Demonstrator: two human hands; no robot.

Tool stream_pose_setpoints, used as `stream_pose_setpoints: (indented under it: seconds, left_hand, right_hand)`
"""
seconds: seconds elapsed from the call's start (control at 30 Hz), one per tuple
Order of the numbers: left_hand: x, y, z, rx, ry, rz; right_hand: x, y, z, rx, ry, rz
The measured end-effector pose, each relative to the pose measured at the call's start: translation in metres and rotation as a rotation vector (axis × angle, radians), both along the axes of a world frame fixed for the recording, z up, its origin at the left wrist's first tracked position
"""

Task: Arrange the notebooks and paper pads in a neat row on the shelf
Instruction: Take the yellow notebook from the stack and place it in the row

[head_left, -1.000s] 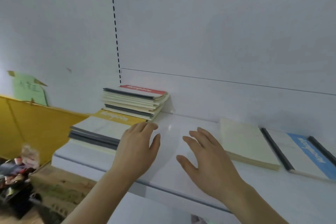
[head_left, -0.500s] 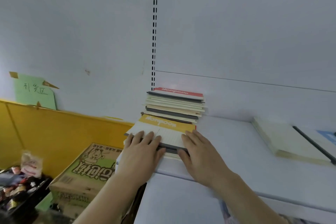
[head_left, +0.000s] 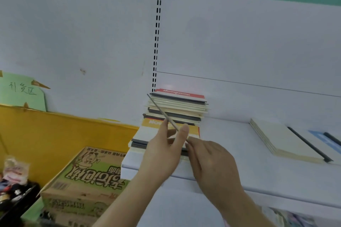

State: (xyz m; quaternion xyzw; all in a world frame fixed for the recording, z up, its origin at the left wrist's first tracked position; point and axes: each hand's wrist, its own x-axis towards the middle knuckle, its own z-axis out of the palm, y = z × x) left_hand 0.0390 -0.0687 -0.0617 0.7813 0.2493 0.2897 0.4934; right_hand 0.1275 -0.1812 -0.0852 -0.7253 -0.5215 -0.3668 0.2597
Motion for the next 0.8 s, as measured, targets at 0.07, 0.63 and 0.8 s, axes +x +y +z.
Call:
stream_pose_setpoints:
  seconds: [0.07,0.63,0.8]
  left_hand:
    - [0.005,-0.001,-0.003,-0.066,-0.03,0.003]
    - [-0.055,0.043,-0.005,-0.105,-0.154,0.253]
    - [-0.061,0.051,-0.002,-0.07,-0.233,0.29]
  right_hand:
    - [-0.01,0.005,-0.008,-0.061,0.062,0.095]
    - [0.052,0.022,-0.007,-0.509,0.176,-0.039]
    - [0.055,0.01,0.022,-0.291,0.154,-0.132]
